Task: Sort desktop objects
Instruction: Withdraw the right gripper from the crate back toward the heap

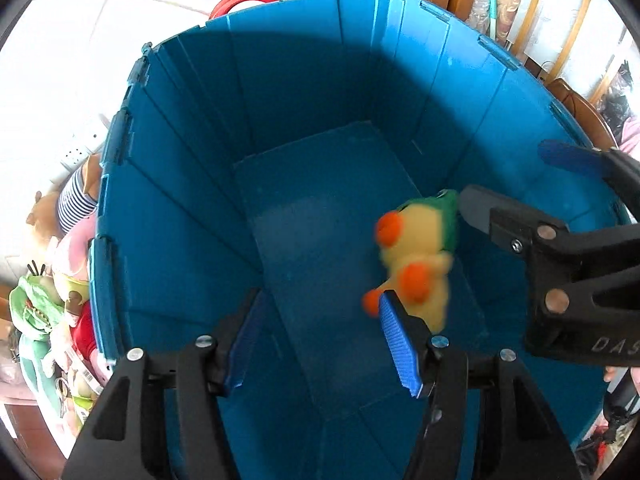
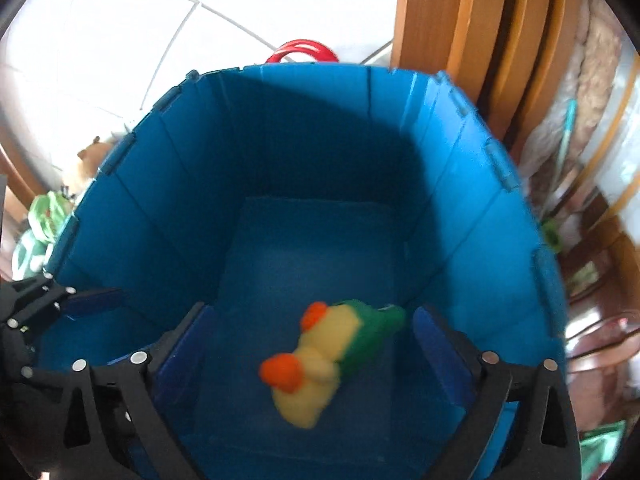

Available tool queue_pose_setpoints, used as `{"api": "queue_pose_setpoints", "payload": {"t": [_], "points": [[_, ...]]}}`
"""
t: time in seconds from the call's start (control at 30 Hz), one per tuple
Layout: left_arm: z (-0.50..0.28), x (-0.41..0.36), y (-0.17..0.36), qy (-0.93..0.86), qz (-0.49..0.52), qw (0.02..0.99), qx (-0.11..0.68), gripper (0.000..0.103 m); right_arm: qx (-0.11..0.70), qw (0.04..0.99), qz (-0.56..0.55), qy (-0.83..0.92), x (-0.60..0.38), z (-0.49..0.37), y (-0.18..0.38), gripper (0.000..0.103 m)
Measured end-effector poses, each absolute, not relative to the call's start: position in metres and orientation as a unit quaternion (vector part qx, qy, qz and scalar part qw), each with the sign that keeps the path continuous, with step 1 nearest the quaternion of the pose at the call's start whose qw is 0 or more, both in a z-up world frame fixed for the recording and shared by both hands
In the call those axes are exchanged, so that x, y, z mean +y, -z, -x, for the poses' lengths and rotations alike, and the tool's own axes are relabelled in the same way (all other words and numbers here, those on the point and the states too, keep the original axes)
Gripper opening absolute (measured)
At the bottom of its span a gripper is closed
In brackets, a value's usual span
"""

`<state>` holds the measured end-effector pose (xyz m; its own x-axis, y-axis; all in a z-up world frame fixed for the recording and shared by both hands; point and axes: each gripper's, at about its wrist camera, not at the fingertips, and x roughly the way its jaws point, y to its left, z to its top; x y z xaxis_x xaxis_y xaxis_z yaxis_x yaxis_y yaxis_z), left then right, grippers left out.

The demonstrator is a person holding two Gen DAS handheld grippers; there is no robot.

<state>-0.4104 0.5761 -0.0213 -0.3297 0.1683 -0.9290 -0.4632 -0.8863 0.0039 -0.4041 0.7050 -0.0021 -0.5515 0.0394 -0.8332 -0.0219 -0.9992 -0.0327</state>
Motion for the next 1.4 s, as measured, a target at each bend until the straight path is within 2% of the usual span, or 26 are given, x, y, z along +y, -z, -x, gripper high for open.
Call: {"api": "queue_pose_setpoints", "payload": {"t": [0.27,0.53,0.93,1.4], "points": [[0.378,0.552,-0.003,-0.824,0.513,0.211,0.115,0.058,-0.036,0.064,0.427,-0.901,0.694,0.37,-0.028,0.102],[0.341,0.505,-0.024,-0.863,0.45,0.207,0.101,0.058,-0.024,0.071,0.373,-0.925,0.664,0.327,-0.042,0.103],[0.282,0.386,-0.035,-0.909,0.376,0.17,0.057,0.058,-0.008,0.042,0.328,-0.944,0.582,0.27,-0.044,0.103],[0.216,0.233,-0.008,-0.922,0.352,0.153,0.049,0.058,0.003,0.054,0.307,-0.95,0.45,0.195,-0.039,0.103]]}}
